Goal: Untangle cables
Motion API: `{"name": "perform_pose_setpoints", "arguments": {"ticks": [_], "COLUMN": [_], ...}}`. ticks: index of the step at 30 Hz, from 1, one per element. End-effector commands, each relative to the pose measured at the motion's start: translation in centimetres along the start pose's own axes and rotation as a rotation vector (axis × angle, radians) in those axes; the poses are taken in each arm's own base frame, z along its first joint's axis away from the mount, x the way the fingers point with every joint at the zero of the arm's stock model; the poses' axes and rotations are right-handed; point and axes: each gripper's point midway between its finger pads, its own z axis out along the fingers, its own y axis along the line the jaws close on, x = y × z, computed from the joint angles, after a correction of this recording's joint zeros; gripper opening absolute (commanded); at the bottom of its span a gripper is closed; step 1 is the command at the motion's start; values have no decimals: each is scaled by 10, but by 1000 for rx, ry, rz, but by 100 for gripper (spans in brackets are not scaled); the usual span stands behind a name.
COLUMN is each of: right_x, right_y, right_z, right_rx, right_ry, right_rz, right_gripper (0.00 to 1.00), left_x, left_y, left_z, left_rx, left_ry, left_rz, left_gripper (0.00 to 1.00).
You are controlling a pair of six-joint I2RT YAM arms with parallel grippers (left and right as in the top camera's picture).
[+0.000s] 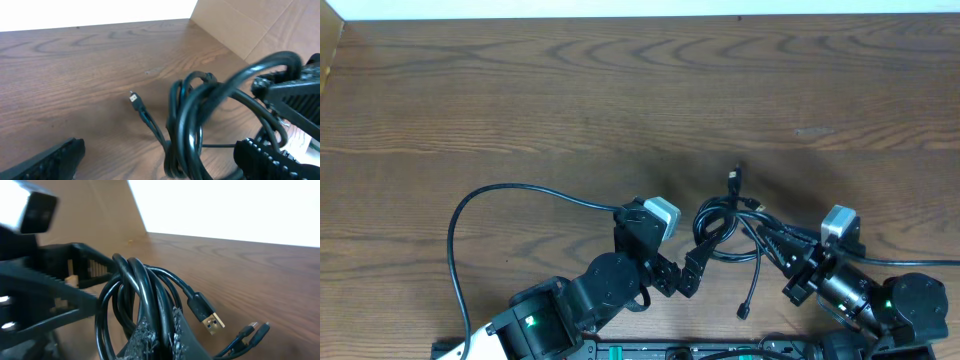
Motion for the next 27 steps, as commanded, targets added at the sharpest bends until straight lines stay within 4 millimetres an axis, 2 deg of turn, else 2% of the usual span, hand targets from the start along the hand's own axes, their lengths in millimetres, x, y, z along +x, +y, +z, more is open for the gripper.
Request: {"name": "perform_pose_setpoints", "arguments": {"ticks": [1, 4, 6, 10, 11, 17, 22, 27], "right_x": [-1, -1, -1, -1, -1, -1, 0, 2], "right_y": [19, 20, 20, 20, 20, 20, 20, 19], "right_z": [-2, -2, -2, -2, -2, -2, -2, -2], "right_rx": [-103, -107, -107, -107, -107, -107, -110, -107], "right_ry": [9, 9, 9, 9, 9, 10, 11, 18], "right_rz": [-16, -19, -18, -18, -18, -18, -18, -11], "right_gripper": [1, 1, 1, 1, 1, 1, 1, 1], "left_x": [-13, -13, -13, -13, -13, -16, -24, -38], "left_y": [-6, -6, -6, -6, -6, 0, 18, 42], "left_z": [-4, -4, -4, -4, -4, -4, -6, -14], "left_rx": [20, 20, 20, 19, 19, -16, -121, -258], "left_ry": [-29, -29, -29, -30, -30, -44, -92, -185], "left_rz": [-7, -7, -7, -7, -7, -7, -15, -123], "left_gripper": [91, 72, 49, 11, 8, 8, 7, 7]}}
